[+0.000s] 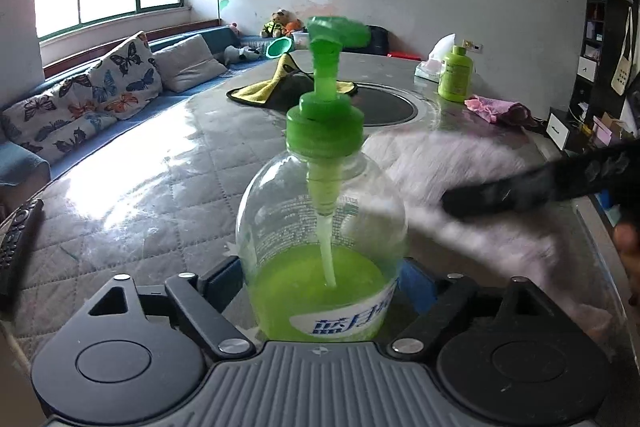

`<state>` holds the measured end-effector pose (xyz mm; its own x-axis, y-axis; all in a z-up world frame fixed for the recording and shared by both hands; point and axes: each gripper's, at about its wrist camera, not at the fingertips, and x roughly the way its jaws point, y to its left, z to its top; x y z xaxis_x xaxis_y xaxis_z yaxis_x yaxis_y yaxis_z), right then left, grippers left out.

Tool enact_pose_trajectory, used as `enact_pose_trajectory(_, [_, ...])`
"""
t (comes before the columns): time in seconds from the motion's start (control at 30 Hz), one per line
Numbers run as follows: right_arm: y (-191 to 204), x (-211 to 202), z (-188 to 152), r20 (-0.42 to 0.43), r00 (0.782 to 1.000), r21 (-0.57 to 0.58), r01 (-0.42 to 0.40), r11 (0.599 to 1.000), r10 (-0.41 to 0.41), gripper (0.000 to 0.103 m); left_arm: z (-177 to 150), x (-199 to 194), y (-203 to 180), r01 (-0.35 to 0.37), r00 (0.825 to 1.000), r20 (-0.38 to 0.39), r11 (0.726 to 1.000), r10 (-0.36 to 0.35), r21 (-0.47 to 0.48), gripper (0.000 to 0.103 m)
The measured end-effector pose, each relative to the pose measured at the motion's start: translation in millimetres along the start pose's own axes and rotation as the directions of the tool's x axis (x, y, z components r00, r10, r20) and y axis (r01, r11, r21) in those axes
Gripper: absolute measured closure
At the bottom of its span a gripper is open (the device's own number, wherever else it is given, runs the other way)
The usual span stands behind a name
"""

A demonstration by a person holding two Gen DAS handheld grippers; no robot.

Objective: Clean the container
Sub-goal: 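Hold the bottle in the left gripper while the right gripper wipes its side with the towel, then hold the bottle in the left gripper while the right gripper rubs the towel over the pump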

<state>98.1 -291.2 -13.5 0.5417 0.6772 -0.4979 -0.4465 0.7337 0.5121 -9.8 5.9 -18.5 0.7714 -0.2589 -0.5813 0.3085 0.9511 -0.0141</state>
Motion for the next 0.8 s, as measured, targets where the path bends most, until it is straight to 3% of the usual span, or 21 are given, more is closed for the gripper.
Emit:
enact_pose_trajectory(0.1, [-3.7,-12.1,10.0,0.041,0.999,0.033,-0.024,0.999,0.023,0.079,-2.1,2.9,-1.5,0.020,0.999,0.026,0.999,-0.021,0.028,0.017])
enact_pose_trajectory(0.33, [5.5,-28.7,38.3,0.125,0.986,0.028,-0.117,0.993,0.112,0.078,-1.6,12.2,-18.1,0.160,0.985,0.045,0.979,-0.167,0.126,0.017])
enact_pose_trajectory(0.63, [-24.0,6.9,45.0,0.087,0.993,0.115,-0.091,0.989,0.081,0.078,1.4,18.9,-17.7,0.186,0.980,0.040,0.974,-0.192,0.131,0.017])
enact_pose_trajectory(0.8, [-43.3,14.2,36.3,0.095,0.990,0.186,-0.122,0.975,0.106,0.078,1.1,17.9,-17.0,0.184,0.981,0.032,0.975,-0.189,0.129,0.016])
